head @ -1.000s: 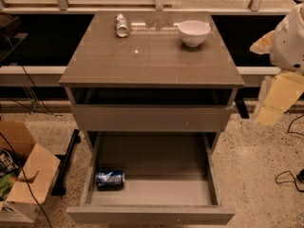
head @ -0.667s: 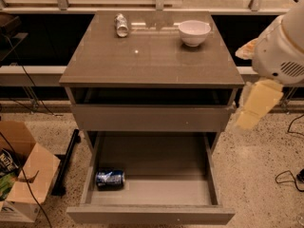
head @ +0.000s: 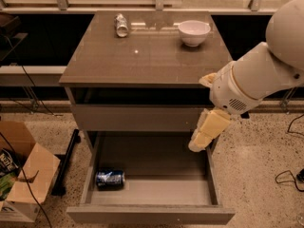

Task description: Pick pepsi can from middle drawer and place on counter

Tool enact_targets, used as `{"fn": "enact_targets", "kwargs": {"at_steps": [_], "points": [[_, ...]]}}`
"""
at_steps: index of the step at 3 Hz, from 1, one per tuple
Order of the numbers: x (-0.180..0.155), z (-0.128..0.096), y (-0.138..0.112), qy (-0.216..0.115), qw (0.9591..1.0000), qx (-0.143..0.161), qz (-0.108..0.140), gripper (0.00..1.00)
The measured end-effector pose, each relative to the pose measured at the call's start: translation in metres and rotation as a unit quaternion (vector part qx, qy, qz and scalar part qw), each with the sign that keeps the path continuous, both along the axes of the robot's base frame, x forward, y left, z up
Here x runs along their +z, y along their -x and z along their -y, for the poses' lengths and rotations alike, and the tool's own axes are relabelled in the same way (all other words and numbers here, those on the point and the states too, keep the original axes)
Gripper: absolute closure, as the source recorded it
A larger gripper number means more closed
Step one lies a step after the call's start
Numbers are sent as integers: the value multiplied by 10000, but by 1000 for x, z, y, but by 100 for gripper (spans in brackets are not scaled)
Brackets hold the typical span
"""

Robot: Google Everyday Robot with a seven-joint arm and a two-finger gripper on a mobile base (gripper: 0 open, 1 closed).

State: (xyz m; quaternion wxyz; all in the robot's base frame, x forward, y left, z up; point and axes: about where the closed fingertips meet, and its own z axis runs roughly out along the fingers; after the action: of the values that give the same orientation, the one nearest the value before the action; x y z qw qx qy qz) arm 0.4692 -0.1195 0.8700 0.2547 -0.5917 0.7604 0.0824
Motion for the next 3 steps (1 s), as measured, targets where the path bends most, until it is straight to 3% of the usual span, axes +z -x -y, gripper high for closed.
{"fn": "enact_targets", "kwargs": {"at_steps": [3], "points": [[-2, -4, 0, 40, 10000, 44, -42, 0]]}}
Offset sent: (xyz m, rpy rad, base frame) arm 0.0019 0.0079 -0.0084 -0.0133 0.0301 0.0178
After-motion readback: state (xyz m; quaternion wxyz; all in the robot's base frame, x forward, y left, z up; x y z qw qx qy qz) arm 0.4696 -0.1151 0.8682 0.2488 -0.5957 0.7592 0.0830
